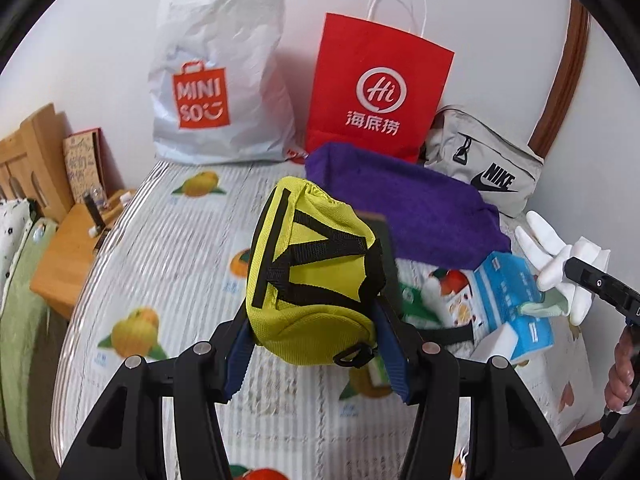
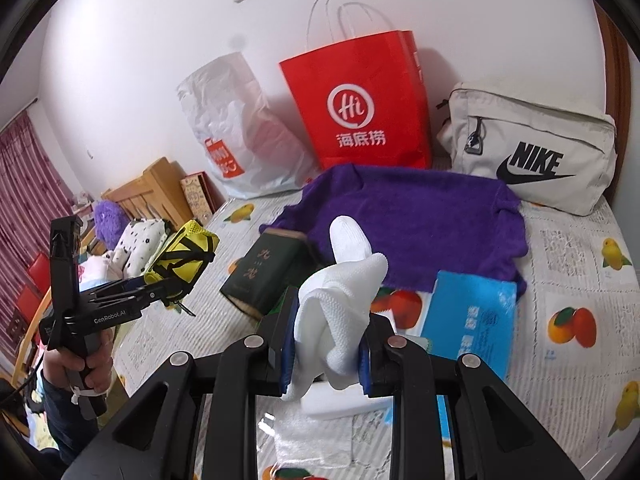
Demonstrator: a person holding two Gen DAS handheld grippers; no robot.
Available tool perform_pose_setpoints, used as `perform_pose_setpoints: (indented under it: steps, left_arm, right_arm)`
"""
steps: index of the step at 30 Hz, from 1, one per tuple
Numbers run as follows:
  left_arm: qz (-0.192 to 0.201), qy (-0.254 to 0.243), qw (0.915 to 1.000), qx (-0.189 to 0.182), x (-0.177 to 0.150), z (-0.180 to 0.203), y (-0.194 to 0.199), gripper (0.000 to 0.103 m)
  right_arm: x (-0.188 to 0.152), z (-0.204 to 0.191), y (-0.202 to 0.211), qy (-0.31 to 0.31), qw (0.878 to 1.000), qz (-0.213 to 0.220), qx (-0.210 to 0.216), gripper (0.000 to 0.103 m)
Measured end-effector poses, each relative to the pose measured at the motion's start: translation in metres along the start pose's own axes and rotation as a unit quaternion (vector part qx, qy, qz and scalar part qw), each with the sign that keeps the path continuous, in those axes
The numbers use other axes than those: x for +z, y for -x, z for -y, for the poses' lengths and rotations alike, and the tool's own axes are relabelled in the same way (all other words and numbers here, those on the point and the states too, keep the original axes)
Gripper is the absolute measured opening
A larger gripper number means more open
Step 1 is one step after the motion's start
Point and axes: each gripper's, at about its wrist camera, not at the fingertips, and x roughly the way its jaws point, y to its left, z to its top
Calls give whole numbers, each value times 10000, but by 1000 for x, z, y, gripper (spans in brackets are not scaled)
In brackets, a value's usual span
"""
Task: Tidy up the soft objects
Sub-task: 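Carry the yellow pouch and white sock toward the purple towel with both tools, then lower the pouch onto the purple towel with the left tool while the right releases the sock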
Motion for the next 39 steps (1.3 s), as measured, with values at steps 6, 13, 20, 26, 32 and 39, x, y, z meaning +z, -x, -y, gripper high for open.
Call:
perform_pose_setpoints:
  steps: [6,13,20,26,32,39]
  left_arm:
    - [-11,-129,9999,-60,27,15,-17,54]
    - [-122,-238,9994,-207,58,32,-48,54]
    - [-263,-309,9988,-287,91,48,-86,54]
    - [-416,-349,9980,-332,116,58,-120,54]
    - [-612,-371,9967,-385,132,60,-154,54]
    - [-979,-247,9929,-635,144,68,-199,54]
  right_arm:
    - [24,17,-9,0,9998,53,-185,25]
    - [57,33,-27,143,9983,143,-551,25]
    - [84,61,-56,140,9972,104,-731,25]
    - [99,88,-83,108,9957,-27,-921,25]
    - [107,114,-110,77,9941,-242,-1058,25]
    - [108,133,-143,-52,9932,-513,-1047,25]
